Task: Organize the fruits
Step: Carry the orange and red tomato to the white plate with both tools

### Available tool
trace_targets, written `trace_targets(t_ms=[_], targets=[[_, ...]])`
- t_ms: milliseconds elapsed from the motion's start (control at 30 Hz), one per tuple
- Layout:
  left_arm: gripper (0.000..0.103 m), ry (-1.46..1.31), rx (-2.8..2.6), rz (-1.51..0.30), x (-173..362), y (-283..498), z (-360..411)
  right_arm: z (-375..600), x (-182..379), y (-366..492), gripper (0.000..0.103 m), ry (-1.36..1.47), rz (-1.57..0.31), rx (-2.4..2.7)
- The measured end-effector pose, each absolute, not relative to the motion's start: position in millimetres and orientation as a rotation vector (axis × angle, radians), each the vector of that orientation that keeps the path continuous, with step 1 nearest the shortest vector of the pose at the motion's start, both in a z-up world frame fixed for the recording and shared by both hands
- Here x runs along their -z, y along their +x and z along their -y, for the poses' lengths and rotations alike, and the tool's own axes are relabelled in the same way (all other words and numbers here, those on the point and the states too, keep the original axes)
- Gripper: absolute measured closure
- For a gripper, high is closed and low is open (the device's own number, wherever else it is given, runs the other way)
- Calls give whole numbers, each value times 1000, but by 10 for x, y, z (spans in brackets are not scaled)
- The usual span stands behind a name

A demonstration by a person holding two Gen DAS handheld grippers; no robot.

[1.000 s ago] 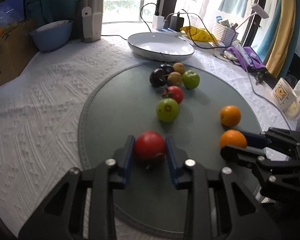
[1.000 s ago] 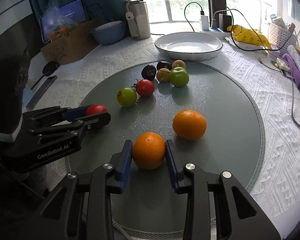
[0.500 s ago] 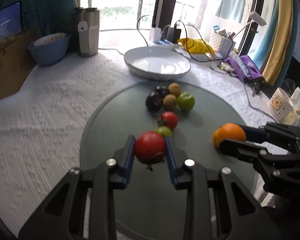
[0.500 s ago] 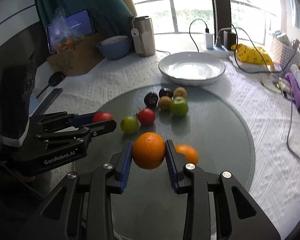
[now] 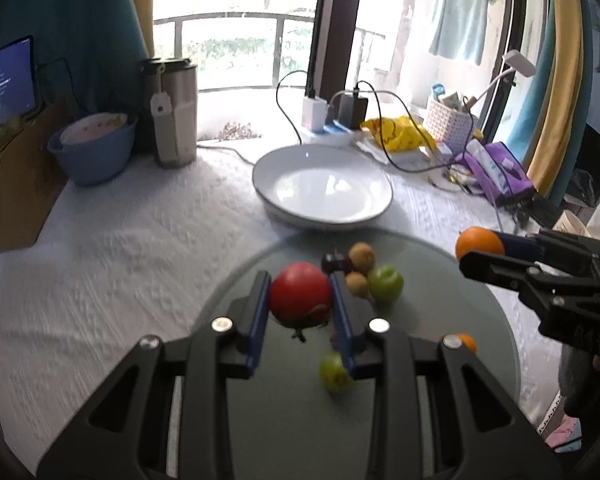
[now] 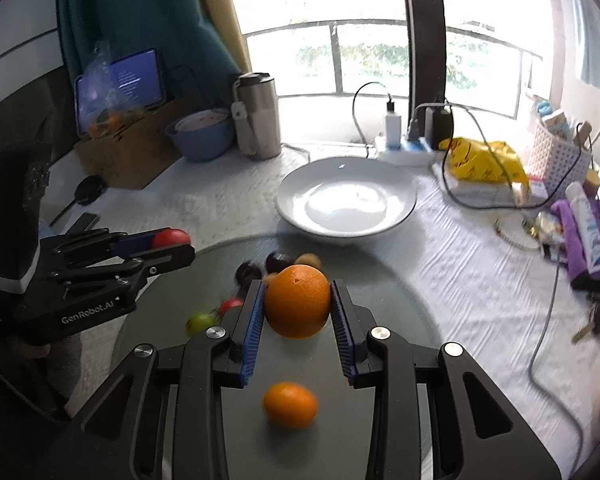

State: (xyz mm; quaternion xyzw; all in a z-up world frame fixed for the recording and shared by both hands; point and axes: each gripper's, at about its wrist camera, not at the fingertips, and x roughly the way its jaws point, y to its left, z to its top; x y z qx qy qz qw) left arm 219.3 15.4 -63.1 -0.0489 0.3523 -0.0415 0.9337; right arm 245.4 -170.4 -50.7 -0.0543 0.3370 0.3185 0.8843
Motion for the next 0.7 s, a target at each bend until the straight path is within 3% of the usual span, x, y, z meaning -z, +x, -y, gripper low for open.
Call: trace_targets(t_ms=[700], targets=[[72, -104, 145, -728, 689, 3252, -290, 1554, 503, 3560, 68, -98, -676, -651]])
